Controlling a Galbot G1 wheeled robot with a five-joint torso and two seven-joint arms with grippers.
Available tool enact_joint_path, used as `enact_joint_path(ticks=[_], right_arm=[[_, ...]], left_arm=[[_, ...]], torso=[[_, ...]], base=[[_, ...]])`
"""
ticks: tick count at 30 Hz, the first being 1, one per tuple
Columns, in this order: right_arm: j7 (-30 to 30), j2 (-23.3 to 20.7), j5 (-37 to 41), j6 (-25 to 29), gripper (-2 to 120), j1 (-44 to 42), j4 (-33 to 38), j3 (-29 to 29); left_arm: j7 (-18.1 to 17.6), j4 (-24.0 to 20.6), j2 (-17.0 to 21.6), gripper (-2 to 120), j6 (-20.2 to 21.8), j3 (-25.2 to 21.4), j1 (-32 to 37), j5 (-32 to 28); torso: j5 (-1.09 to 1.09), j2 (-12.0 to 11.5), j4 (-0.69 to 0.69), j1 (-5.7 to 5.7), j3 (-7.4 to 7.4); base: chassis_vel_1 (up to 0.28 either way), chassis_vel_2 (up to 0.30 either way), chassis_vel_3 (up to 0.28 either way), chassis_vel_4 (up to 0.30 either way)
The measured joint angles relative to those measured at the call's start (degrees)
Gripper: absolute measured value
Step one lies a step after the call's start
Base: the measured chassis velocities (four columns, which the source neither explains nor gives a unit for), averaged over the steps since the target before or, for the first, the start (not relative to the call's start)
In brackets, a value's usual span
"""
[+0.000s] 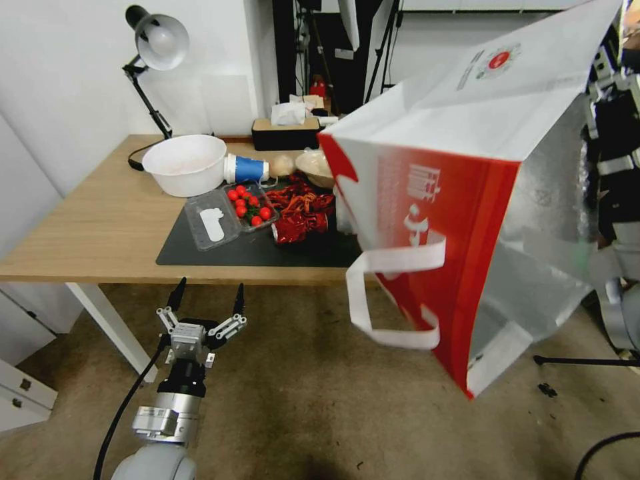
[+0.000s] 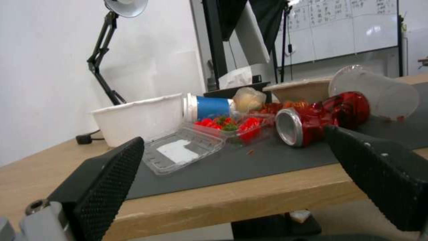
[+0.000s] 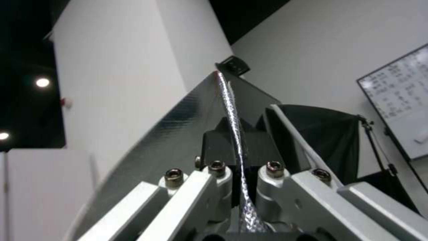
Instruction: Pick up the food delivery bag from the floor and place it on the table.
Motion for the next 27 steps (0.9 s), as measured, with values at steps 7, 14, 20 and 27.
enact_joint_path(ticks=[7,14,20,27], right_arm=[[8.1,0.1,1.74,-0.63,0,4.44,-2.55,-1.54],[14.89,-0.76,3.59,-1.7,0,8.12,-6.33,-2.61],[18.7,-0.59,4.96,-3.07,0,11.31,-9.06,-3.91],[20.16,0.01,4.54,-3.52,0,14.41,-12.99,-6.34]], left_arm=[[0.0,0.16,-0.23,100,0.0,-0.02,0.01,0.37],[0.02,0.16,-0.62,100,-0.11,0.35,0.2,1.11],[0.08,0.31,-0.88,100,-0.34,0.57,0.31,1.51],[0.11,0.45,-1.03,100,-0.39,0.85,0.32,1.77]], torso=[[0.0,0.0,-0.01,-0.01,0.0],[0.0,0.0,-0.01,-0.01,0.0],[0.0,-0.01,-0.01,-0.01,-0.01],[-0.01,-0.01,0.0,-0.01,-0.01]], base=[[0.0,0.0,0.0,0.0],[0.0,0.0,0.0,0.0],[0.0,0.0,0.0,0.0],[0.0,0.0,0.0,0.0]])
